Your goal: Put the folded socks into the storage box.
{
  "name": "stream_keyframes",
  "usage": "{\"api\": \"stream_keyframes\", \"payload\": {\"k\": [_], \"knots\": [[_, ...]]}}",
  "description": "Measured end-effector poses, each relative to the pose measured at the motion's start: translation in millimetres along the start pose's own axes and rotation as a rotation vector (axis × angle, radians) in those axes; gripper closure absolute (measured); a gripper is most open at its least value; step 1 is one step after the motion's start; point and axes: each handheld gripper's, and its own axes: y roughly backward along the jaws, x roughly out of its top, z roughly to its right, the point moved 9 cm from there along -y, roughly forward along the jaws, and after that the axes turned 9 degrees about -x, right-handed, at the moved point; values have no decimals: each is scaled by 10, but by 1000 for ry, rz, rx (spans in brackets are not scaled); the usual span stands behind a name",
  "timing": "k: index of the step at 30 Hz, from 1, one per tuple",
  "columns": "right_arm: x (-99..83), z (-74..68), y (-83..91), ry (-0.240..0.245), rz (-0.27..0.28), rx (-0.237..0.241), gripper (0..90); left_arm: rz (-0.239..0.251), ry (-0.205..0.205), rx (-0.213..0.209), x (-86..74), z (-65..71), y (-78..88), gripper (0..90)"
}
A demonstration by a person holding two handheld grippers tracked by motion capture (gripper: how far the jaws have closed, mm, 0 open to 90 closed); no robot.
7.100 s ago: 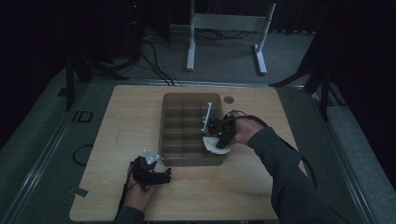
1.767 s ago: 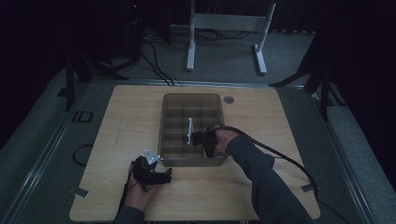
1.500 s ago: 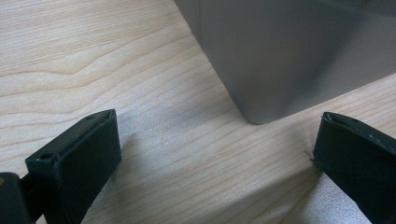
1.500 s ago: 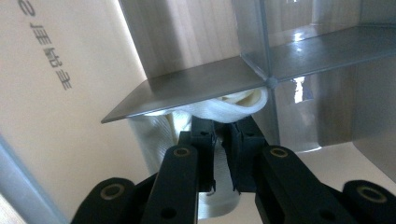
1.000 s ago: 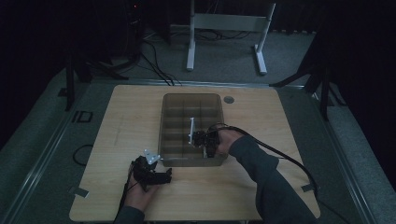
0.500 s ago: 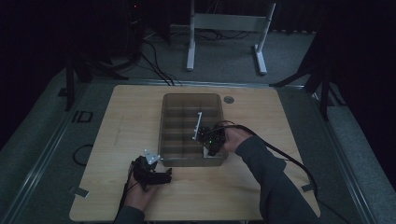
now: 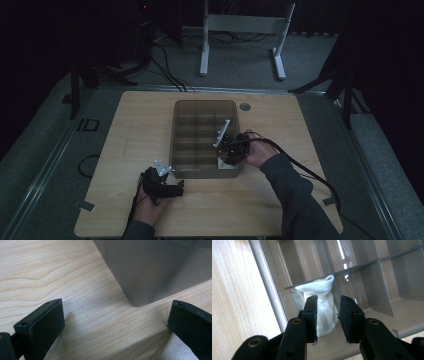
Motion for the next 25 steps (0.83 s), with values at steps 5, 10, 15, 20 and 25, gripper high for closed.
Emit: {"api": "stream_keyframes", "payload": {"k": [5,10,15,20,25], "knots": [[-28,15,17,-33,35,-7,672,1,1,0,1,1,-1,10],[-74,14,41,-55,52,-22,670,1,1,0,1,1,-1,10],[-122,21,61,-74,73,-26,672,0,0,0,0,0,0,10],[-176,11,79,-92,93,-30,678,0,0,0,0,0,0,10],[-230,18,142,-125,134,-35,679,0,0,0,0,0,0,10]]}}
